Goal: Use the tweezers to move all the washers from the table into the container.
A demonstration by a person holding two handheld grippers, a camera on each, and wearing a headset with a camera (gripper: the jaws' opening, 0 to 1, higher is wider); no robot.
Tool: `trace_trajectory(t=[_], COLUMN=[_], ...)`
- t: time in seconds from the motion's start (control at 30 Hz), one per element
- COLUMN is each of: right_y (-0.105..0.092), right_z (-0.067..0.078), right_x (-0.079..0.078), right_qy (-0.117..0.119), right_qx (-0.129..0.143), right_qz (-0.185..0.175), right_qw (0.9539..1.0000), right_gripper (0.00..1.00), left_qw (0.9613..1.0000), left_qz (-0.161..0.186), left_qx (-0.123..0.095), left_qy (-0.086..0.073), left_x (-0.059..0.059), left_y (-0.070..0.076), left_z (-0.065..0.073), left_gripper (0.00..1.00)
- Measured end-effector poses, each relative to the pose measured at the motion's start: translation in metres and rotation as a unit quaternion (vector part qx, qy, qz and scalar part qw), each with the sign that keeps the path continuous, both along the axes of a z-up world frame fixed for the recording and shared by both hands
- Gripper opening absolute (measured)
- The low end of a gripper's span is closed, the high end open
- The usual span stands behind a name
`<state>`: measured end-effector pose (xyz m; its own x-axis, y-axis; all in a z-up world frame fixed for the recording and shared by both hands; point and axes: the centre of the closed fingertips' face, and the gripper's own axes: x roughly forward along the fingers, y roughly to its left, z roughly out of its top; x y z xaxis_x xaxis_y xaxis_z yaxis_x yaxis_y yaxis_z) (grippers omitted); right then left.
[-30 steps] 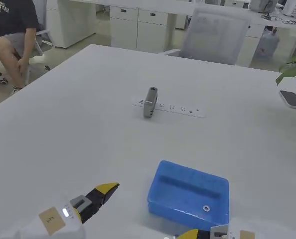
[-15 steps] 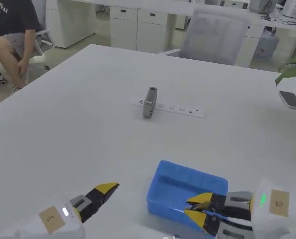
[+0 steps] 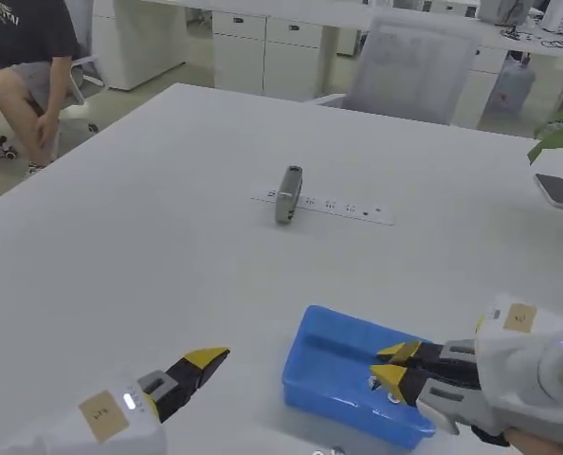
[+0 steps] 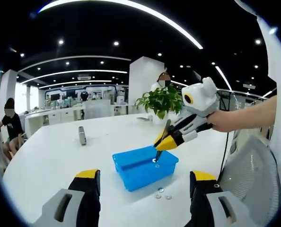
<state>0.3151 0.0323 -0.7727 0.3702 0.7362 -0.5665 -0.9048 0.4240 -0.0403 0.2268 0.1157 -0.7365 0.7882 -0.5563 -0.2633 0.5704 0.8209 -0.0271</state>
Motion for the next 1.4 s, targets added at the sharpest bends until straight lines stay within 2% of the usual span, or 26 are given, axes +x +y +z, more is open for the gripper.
trace_trajectory(t=[0.07, 0.1, 0.17, 0.3, 0.37, 0.57, 0.73, 0.9, 0.93, 1.0, 1.03, 1.13, 1.17, 1.23, 1.3, 1.33, 1.4], right_y=[-0.002, -0.005, -0.009, -0.013, -0.012, -0.01, -0.01, -0.007, -0.007, -0.009, -0.009, -0.011, -0.01, -0.01, -0.009, -0.006, -0.001], right_z=[-0.004, -0.01, -0.018, -0.024, -0.025, -0.034, -0.036, -0.034, -0.034, -0.032, -0.031, -0.023, -0.017, -0.009, 0.004, 0.013, 0.022], right_x=[0.009, 0.012, 0.022, 0.029, 0.032, 0.038, 0.039, 0.029, 0.028, 0.027, 0.026, 0.022, 0.021, 0.018, 0.012, 0.007, -0.003], right_qy=[0.026, 0.047, 0.057, 0.08, 0.087, 0.115, 0.119, 0.125, 0.125, 0.127, 0.126, 0.123, 0.124, 0.118, 0.105, 0.097, 0.096], right_qx=[0.019, 0.013, 0.005, 0.008, 0.013, 0.021, 0.022, 0.024, 0.025, 0.033, 0.035, 0.048, 0.059, 0.07, 0.083, 0.094, 0.104], right_qz=[-0.025, -0.036, -0.053, -0.073, -0.084, -0.093, -0.099, -0.094, -0.093, -0.092, -0.091, -0.089, -0.085, -0.079, -0.07, -0.057, -0.046], right_qw=[0.9992, 0.9981, 0.997, 0.9941, 0.9926, 0.9888, 0.9877, 0.9875, 0.9874, 0.9871, 0.9872, 0.9872, 0.9868, 0.9874, 0.9885, 0.9892, 0.9889], right_gripper=[0.03, 0.03, 0.03, 0.03, 0.03, 0.03, 0.03, 0.03, 0.03, 0.04, 0.04, 0.04, 0.04, 0.03, 0.03, 0.03, 0.03], left_qw=[1.0, 1.0, 1.0, 1.0, 0.9999, 1.0, 0.9999, 0.9999, 0.9999, 0.9976, 0.9972, 0.9979, 0.9987, 0.9993, 0.9994, 0.9994, 0.9997], left_qz=[0.0, -0.001, -0.002, -0.004, -0.003, 0.005, 0.003, 0.002, -0.004, -0.018, -0.017, -0.007, 0.003, 0.005, 0.005, 0.005, 0.006], left_qx=[0.0, 0.001, 0.003, 0.003, 0.007, 0.002, 0.003, 0.008, -0.01, -0.061, -0.068, -0.064, -0.05, -0.038, -0.035, -0.033, -0.024], left_qy=[0.001, 0.002, 0.003, 0.006, 0.006, 0.008, 0.012, 0.014, 0.007, -0.026, -0.025, -0.011, 0.001, 0.002, 0.0, 0.0, 0.003], left_x=[0.0, 0.0, 0.0, 0.0, 0.0, 0.001, 0.0, -0.001, -0.003, -0.004, -0.004, -0.001, 0.0, 0.0, 0.001, 0.001, 0.002], left_y=[0.0, 0.0, 0.0, -0.001, 0.001, 0.004, 0.003, 0.002, -0.002, -0.01, -0.01, -0.006, -0.002, -0.002, -0.002, -0.002, -0.002], left_z=[0.0, -0.001, -0.001, -0.002, -0.004, -0.003, -0.005, -0.005, 0.001, 0.021, 0.022, 0.016, 0.01, 0.007, 0.006, 0.006, 0.003], left_gripper=[0.78, 0.78, 0.78, 0.78, 0.78, 0.77, 0.77, 0.77, 0.78, 0.82, 0.83, 0.85, 0.85, 0.85, 0.85, 0.85, 0.84])
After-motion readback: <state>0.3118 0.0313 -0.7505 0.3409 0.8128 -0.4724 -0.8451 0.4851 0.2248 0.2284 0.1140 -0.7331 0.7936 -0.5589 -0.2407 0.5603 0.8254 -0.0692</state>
